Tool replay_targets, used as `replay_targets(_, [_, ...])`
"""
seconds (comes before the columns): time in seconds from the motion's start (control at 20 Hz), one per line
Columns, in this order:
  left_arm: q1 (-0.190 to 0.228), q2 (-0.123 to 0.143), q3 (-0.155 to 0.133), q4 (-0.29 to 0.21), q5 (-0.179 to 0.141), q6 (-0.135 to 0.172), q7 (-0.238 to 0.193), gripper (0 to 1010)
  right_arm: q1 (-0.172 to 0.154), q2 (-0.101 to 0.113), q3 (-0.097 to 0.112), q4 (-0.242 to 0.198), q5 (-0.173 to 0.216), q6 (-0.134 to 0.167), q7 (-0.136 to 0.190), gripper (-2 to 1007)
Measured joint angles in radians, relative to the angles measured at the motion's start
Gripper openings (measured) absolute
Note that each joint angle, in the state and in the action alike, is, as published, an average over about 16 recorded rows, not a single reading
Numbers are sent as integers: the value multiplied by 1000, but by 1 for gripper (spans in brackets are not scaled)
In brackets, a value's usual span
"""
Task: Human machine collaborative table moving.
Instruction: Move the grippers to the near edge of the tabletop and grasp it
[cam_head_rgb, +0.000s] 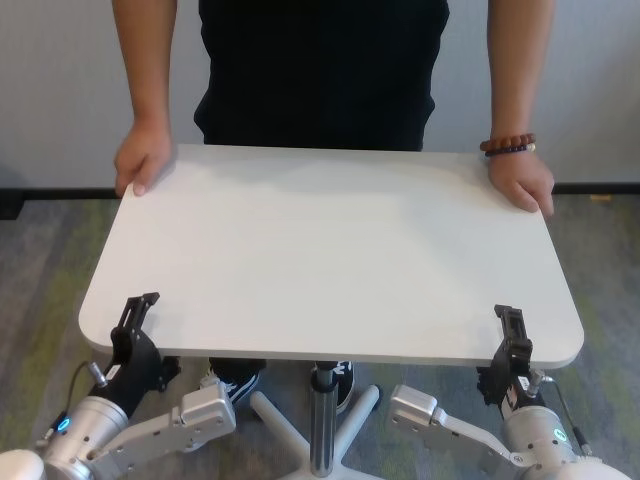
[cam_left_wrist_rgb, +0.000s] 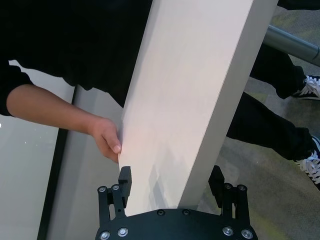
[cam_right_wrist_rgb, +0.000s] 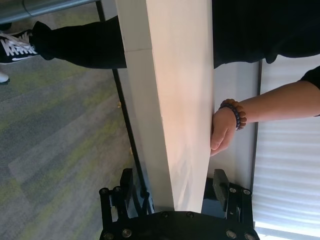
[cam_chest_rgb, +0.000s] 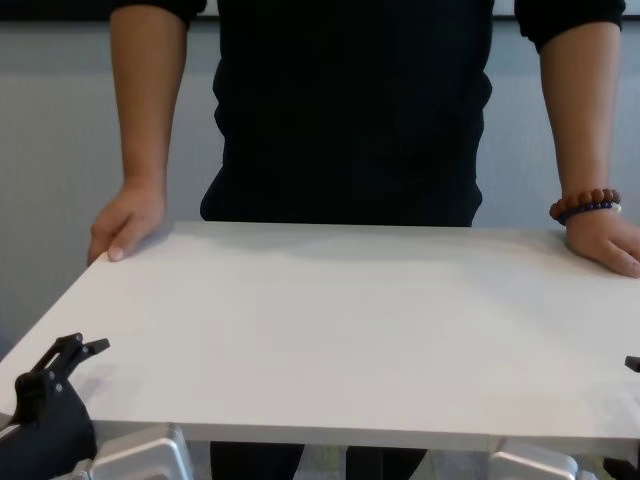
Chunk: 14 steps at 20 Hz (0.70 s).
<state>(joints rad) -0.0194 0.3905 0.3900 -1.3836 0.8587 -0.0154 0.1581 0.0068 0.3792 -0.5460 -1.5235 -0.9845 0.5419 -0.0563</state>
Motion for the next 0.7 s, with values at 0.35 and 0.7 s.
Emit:
replay_targets(0.35, [0, 0, 0, 0, 0, 0, 0, 1000, 2, 2, -2, 0, -1, 3, 4, 1000])
replay_targets(0.7, [0, 0, 0, 0, 0, 0, 0, 999, 3, 2, -4, 0, -1, 4, 7, 988])
